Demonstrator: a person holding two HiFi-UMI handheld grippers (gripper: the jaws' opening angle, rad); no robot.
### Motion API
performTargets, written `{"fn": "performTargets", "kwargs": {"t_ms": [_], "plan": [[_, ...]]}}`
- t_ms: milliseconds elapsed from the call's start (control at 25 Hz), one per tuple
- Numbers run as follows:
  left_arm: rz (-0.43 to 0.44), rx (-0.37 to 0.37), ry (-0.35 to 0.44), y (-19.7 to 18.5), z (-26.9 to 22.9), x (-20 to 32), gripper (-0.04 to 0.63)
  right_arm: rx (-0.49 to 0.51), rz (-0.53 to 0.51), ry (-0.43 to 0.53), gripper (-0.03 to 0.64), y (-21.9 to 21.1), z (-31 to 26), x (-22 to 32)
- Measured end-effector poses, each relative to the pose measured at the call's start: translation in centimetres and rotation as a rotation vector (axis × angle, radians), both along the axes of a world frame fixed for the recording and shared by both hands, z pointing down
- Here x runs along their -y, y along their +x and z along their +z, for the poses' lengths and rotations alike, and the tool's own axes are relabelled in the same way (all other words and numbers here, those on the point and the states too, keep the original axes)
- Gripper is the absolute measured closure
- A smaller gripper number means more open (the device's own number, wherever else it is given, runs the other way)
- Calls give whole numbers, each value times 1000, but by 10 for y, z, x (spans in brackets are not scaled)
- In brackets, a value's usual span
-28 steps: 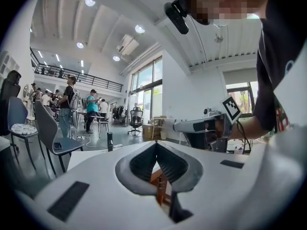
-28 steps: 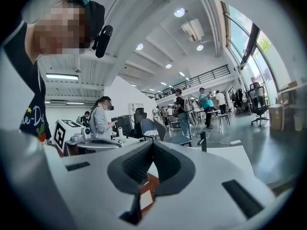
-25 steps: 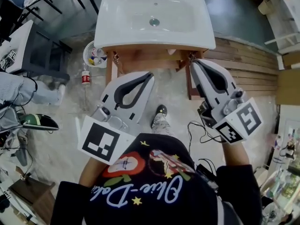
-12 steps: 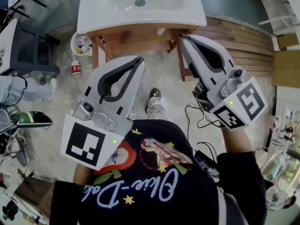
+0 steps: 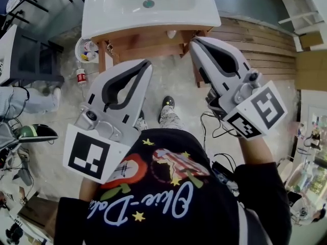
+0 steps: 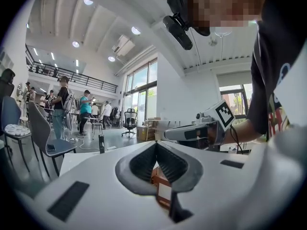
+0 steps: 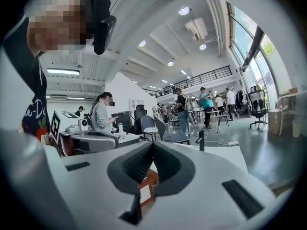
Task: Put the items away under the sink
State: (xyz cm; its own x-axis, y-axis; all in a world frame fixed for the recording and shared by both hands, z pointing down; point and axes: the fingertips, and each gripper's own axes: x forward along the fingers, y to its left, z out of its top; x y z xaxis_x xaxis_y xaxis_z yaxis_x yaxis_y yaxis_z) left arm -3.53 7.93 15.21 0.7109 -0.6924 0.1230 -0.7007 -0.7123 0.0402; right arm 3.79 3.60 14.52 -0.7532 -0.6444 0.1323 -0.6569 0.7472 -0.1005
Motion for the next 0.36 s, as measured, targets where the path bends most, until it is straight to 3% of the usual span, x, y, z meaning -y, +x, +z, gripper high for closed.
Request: {"fn": "performTargets", "kwargs": {"t_ms": [360], "plan": [[9, -21, 16, 1, -4, -1, 588, 8, 25, -17, 609, 0, -2, -11]]}}
